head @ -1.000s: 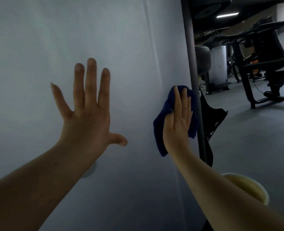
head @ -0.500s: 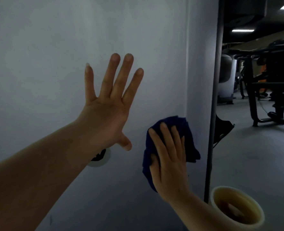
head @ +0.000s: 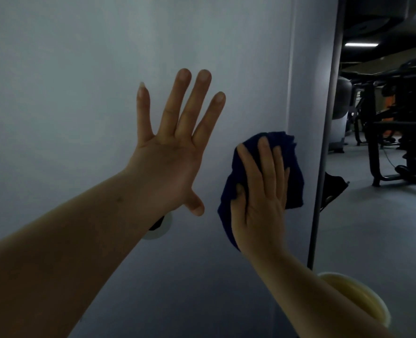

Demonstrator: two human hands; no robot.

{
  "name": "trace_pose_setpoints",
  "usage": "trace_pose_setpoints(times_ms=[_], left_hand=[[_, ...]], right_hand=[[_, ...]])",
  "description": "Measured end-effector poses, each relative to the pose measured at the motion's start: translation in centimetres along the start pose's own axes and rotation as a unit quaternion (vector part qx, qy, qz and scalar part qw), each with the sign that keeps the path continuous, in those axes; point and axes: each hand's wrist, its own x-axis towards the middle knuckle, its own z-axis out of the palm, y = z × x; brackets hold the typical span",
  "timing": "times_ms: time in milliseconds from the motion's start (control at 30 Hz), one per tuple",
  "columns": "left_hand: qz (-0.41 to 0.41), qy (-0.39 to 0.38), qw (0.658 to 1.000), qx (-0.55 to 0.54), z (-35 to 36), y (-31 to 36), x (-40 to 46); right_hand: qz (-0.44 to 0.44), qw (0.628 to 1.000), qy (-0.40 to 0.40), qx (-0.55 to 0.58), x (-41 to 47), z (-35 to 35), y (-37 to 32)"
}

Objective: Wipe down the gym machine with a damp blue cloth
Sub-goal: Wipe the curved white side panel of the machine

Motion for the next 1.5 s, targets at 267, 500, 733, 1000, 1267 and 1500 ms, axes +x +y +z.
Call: trace_pose_setpoints(times_ms=[267,500,733,1000,1267,1500], left_hand=[[-0.013,-0.036,0.999,0.017,-0.8,0.2,-0.2],[0.073,-0.053,0.983,0.162,-1.5,5.0,-1.2],[0.125,-0.139,0.952,0.242,-1.4,8.4,0.3],[0.134,-0.204,0.931,0.273,-1.6,9.8,1.9],[0.126,-0.244,0.918,0.288,-2.2,10.2,2.6],[0.111,-0.245,0.917,0.295,-2.2,10.8,2.6]], right_hand=[[0.002,0.999,-0.040,-0.011,-0.7,-0.1,0.8],[0.074,0.996,-0.054,0.017,-3.8,-0.2,1.2],[0.160,0.982,0.009,0.099,2.8,-0.9,4.8],[0.193,0.975,-0.026,0.112,-1.5,-0.8,6.4],[0.246,0.957,-0.066,0.139,-2.0,-1.8,6.7],[0.358,0.910,-0.078,0.192,3.1,-2.7,8.9]])
